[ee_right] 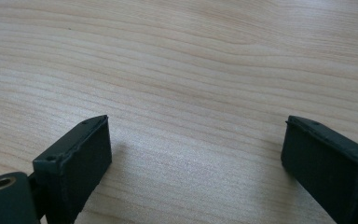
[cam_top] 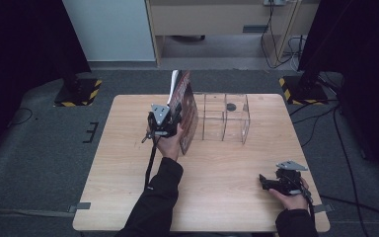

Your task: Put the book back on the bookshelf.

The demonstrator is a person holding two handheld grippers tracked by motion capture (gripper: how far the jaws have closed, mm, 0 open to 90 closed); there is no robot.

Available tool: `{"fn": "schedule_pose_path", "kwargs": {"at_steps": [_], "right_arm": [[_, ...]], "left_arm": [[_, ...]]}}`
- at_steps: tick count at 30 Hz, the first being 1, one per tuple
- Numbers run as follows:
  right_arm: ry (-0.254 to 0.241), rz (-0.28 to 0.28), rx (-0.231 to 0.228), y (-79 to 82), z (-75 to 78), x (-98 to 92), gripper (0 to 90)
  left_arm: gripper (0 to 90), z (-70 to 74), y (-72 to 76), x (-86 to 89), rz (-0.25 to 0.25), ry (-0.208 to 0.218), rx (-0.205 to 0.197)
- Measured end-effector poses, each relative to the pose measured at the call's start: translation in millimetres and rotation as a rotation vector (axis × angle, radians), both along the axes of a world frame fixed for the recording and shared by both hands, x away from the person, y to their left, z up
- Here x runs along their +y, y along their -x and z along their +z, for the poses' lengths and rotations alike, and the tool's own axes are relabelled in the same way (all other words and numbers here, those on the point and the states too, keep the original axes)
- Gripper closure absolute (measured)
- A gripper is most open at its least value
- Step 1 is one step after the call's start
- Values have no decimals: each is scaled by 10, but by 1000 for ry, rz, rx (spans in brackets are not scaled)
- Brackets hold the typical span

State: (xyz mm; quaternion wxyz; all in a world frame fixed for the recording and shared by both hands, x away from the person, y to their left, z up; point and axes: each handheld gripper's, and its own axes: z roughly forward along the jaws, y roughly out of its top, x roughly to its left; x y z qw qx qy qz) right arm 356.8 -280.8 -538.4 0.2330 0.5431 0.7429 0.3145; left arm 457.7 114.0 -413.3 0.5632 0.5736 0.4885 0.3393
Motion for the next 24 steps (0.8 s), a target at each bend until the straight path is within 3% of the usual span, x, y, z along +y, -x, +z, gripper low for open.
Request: {"fn": "schedule_pose_path", "kwargs": {"at_steps": [11,16,19,24], "right_arm": [[0,-1,0,0,-1,2,85],[-2,-2,1,1,0,3,85],[-2,-2,2,1,0,4,85],[0,0,2,0,0,2,85]], "left_arm": [[678,88,79,154,-26,19,-6],[665,122,108,207,-28,16,-15],[684,126,99,217,-40,21,-2],[804,122,70,209,-49,58,22]]}}
